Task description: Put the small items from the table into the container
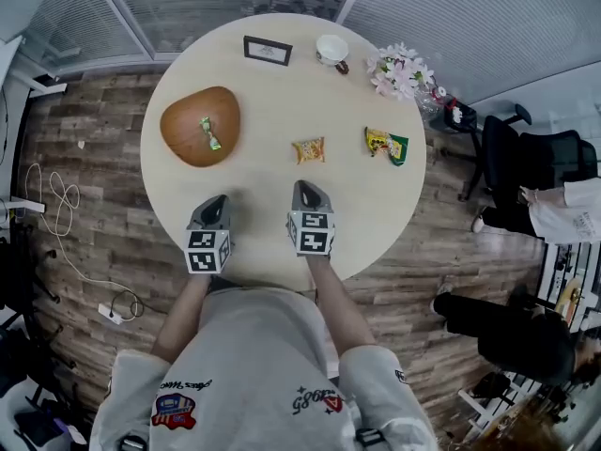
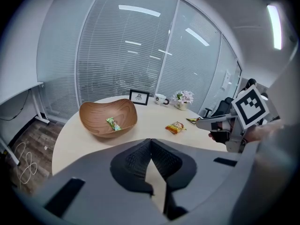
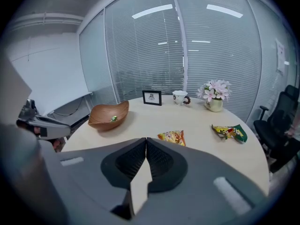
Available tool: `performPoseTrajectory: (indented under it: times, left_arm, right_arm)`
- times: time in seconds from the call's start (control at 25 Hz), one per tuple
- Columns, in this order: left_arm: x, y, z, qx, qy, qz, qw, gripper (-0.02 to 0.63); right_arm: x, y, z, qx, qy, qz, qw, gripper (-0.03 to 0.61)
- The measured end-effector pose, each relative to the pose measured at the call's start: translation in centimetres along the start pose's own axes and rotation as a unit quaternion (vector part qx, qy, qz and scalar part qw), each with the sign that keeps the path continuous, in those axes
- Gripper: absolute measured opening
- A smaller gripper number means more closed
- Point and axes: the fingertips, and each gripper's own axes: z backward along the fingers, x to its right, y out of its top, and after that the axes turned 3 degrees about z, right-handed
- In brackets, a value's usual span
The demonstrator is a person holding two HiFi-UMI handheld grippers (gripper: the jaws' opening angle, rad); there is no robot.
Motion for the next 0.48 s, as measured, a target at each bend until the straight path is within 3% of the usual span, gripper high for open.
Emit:
performPoseTrajectory:
  times: [0.12,0.28,0.48]
  left_arm:
    - [0.2,-0.4,0.2,-0.005,0.008,0.005,0.9999,0.008]
    - [-0.1,-0.9,0.7,-0.009,0.027,0.011,0.9995,0.008]
    - [-1.5,-2.2,2.3,-0.017,0.055,0.024,0.9981,0.008]
  right_arm:
    - [2.2,-0.2,-1.8,-0.015,-0.008,0.012,1.000,0.029]
    - [6.0,-0.2,-5.7,-0.055,-0.019,0.021,0.998,0.165]
    - [8.2,-0.1,-9.2,-0.090,-0.027,0.043,0.995,0.178]
